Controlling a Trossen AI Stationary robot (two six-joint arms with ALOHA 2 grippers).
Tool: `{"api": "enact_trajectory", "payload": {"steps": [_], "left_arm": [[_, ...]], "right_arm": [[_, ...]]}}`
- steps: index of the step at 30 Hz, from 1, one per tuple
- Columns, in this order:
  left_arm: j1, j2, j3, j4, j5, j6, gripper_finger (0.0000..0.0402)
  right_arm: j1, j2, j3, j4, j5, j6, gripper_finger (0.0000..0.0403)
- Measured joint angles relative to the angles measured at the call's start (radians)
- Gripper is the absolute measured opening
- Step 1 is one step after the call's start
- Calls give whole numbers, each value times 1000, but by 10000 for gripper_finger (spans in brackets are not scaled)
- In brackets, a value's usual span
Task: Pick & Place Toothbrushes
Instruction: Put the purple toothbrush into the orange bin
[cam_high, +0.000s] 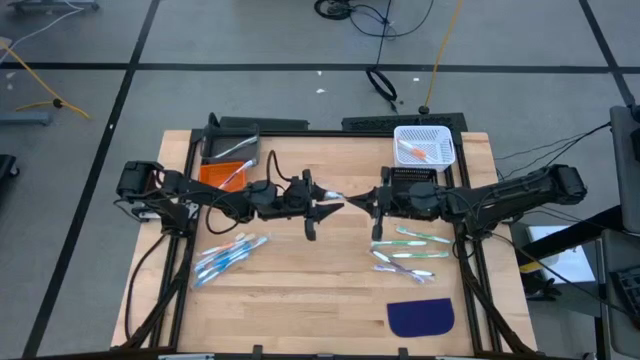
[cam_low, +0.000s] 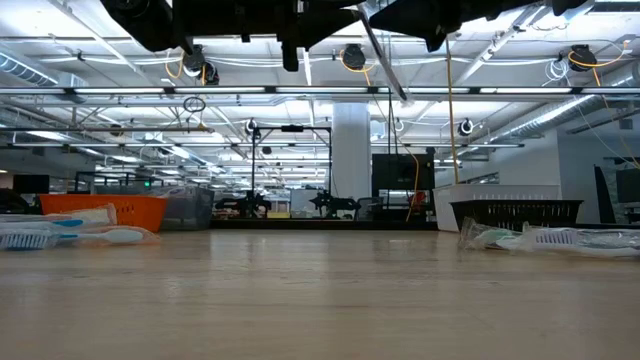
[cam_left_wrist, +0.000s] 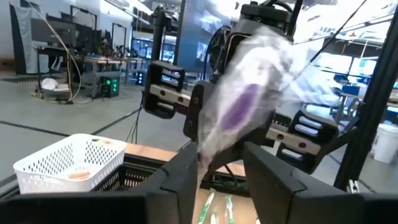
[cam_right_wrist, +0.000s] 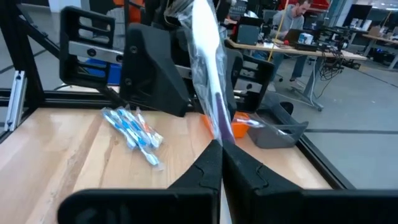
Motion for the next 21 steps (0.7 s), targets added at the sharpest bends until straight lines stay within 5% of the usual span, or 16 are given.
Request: {"api": "enact_trajectory", "payload": {"steps": [9,21], "left_arm": [[4,0,0,9,-14,27,11],[3,0,0,-1,-48,24,0]], "right_arm": [[0,0,0,5,-5,0,0],[0,0,0,-19,-2,0,0]]}}
